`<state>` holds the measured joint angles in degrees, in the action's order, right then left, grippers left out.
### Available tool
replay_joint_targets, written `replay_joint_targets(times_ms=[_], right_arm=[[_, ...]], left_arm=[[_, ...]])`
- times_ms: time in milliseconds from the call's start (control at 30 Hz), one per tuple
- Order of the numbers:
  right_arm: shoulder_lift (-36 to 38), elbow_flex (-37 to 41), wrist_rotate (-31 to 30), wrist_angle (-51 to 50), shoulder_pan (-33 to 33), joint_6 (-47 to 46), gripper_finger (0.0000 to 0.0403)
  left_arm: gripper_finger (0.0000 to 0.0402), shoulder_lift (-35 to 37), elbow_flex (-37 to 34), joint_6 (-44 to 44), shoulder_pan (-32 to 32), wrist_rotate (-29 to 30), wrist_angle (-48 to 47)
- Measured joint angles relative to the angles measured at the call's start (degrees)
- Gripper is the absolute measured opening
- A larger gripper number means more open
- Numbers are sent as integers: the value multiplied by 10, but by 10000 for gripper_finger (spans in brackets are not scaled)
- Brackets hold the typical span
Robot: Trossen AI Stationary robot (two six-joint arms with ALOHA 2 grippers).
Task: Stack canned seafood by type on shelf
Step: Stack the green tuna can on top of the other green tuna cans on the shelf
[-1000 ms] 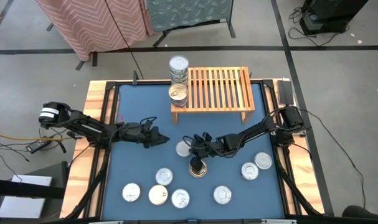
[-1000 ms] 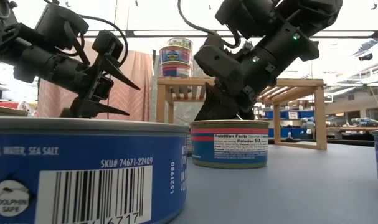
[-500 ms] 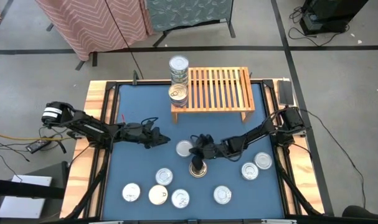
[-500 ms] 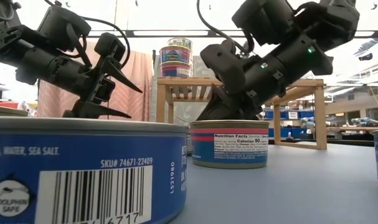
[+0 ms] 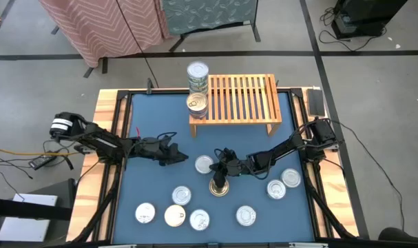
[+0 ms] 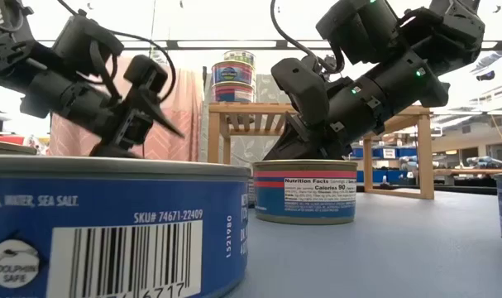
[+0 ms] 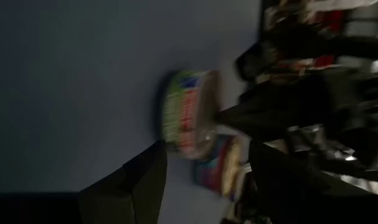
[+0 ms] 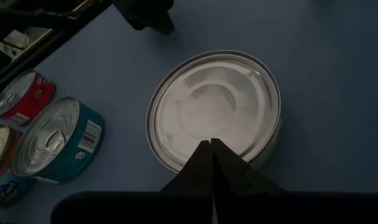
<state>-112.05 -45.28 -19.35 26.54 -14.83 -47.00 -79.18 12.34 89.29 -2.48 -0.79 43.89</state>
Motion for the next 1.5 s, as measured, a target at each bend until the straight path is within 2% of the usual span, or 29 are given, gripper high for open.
replay_joint_targets(times_ms=[233, 567, 1200, 1500], right_arm=[[0, 4, 0, 7, 0, 5, 0], [-1, 19, 5, 40, 2, 11, 0], [-1, 20, 18, 42, 8, 51, 0], [-1, 20, 21, 42, 8, 64, 0]], left_arm=[[229, -78, 14, 3, -2, -7, 37], [229, -165, 79, -8, -2, -25, 83], [230, -168, 83, -38, -3, -19, 45], [247, -169, 91, -71, -4, -20, 43]])
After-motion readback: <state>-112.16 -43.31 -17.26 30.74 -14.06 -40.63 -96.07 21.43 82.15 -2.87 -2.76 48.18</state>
